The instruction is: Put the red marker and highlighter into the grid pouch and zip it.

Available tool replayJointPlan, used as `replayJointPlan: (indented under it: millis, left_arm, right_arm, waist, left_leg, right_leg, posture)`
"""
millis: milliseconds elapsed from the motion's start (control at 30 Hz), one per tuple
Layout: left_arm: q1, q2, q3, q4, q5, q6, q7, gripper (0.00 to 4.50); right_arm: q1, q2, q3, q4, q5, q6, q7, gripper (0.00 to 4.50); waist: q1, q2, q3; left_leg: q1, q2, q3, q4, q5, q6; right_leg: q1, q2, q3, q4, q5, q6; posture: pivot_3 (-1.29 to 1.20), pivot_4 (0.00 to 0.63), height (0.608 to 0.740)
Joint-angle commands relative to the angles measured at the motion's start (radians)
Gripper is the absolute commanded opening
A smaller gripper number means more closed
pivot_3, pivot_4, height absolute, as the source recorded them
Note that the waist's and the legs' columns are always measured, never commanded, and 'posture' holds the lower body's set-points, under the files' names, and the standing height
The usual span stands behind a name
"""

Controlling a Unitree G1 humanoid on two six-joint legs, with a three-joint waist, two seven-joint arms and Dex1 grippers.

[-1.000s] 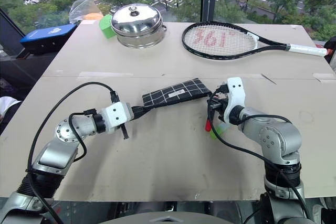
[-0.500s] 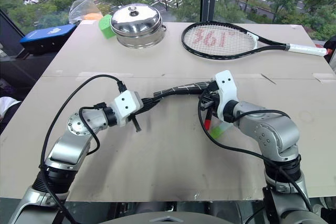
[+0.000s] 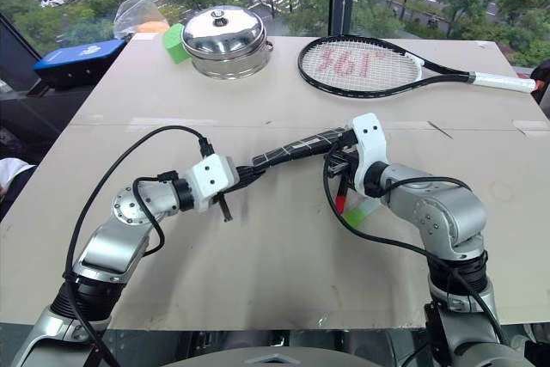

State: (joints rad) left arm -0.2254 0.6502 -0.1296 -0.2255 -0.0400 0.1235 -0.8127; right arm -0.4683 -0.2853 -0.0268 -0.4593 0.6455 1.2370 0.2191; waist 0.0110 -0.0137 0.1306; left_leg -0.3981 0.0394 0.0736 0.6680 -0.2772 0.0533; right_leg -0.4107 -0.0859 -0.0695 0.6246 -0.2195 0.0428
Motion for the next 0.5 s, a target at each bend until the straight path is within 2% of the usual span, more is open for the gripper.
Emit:
replayJointPlan:
  millis: [33, 267, 500]
  left_arm:
    - [-0.016, -0.008, -0.009, -0.037, 0.003, -0.01, 0.002, 0.0]
    - [-0.036, -0.029, -0.027, -0.034, 0.01, -0.003, 0.002, 0.0]
    - [-0.08, -0.075, -0.056, 0.002, 0.026, 0.005, 0.019, 0.0]
  right_arm:
    - [-0.04, 0.006, -0.005, -0.057, 0.068, 0.025, 0.048, 0.08]
    - [-0.083, 0.007, 0.057, -0.022, 0.056, 0.012, 0.071, 0.08]
    - [-0.142, 0.009, 0.167, 0.04, 0.045, -0.026, 0.163, 0.08]
  waist:
    - [0.0, 0.0, 0.0]
    - [0.0, 0.0, 0.0]
    - [0.0, 0.0, 0.0]
  left_leg:
    - [0.0, 0.0, 0.0, 0.0, 0.0, 0.0]
    - [0.0, 0.0, 0.0, 0.0, 0.0, 0.0]
    - [0.0, 0.0, 0.0, 0.0, 0.0, 0.0]
  right_leg:
    - [0.0, 0.0, 0.0, 0.0, 0.0, 0.0]
    - [0.0, 0.0, 0.0, 0.0, 0.0, 0.0]
    - [0.0, 0.0, 0.0, 0.0, 0.0, 0.0]
  posture:
    - [0.0, 0.15, 0.74]
    - [0.0, 0.15, 0.74]
    - [0.0, 0.15, 0.74]
